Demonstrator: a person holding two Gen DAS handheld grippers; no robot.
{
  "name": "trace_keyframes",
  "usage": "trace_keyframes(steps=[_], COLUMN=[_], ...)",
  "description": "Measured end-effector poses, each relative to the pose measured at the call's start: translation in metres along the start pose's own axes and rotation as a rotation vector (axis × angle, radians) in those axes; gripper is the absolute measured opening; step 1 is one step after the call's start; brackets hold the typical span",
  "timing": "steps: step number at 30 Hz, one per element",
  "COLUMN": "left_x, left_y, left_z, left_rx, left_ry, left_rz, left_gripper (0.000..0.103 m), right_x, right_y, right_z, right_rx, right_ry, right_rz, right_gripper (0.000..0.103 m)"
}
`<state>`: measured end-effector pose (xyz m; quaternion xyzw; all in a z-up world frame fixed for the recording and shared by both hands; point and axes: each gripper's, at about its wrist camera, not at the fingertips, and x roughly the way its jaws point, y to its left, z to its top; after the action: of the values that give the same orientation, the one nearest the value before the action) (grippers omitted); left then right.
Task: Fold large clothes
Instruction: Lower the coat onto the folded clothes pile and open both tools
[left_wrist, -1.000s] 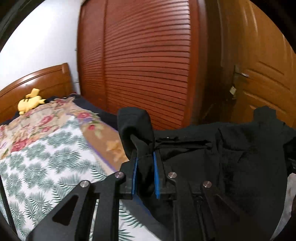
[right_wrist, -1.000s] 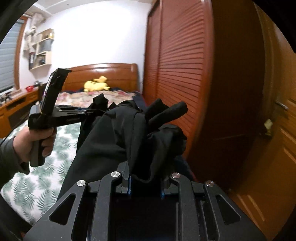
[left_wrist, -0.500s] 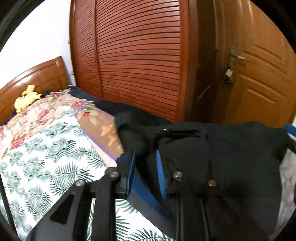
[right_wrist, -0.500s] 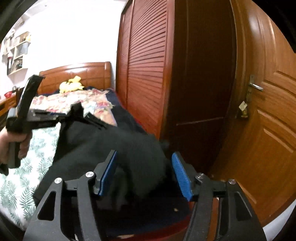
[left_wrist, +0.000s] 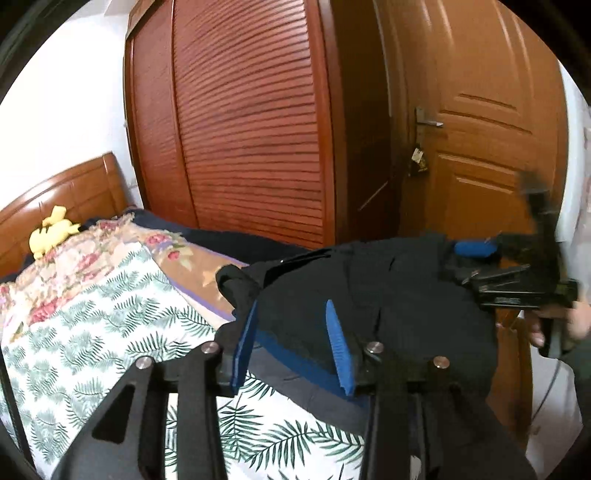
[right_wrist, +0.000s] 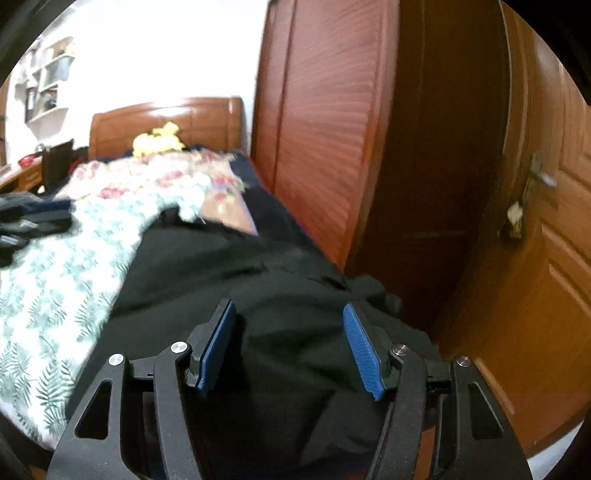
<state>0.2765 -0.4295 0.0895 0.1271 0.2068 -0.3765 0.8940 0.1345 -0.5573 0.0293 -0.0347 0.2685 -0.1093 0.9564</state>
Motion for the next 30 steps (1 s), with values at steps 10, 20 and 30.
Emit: trace_keyframes(steps=[10, 20, 30], left_x=[-0.048, -0.09, -0.113], left_y=[-0.003, 0.003, 0.021], left_z=[-0.006, -0.04, -0.082], left_rx=[-0.001, -0.051, -0.107], left_ry=[-0.029, -0.001, 0.009], left_rz=[0.012, 0.028, 0.062], left_gripper=[0.041, 0.041, 0.041], right_x=[0.021, -0.039, -0.065], right_y=[-0.017, 0.021, 0.115], right_z=[-0.024, -0.018, -0.024], right_rx=[0.098, 0.086, 0.02], right_ry=[0.131, -0.012, -0.097], right_rz=[-0.024, -0.067, 0.048], right_gripper=[0.062, 0.067, 0.085])
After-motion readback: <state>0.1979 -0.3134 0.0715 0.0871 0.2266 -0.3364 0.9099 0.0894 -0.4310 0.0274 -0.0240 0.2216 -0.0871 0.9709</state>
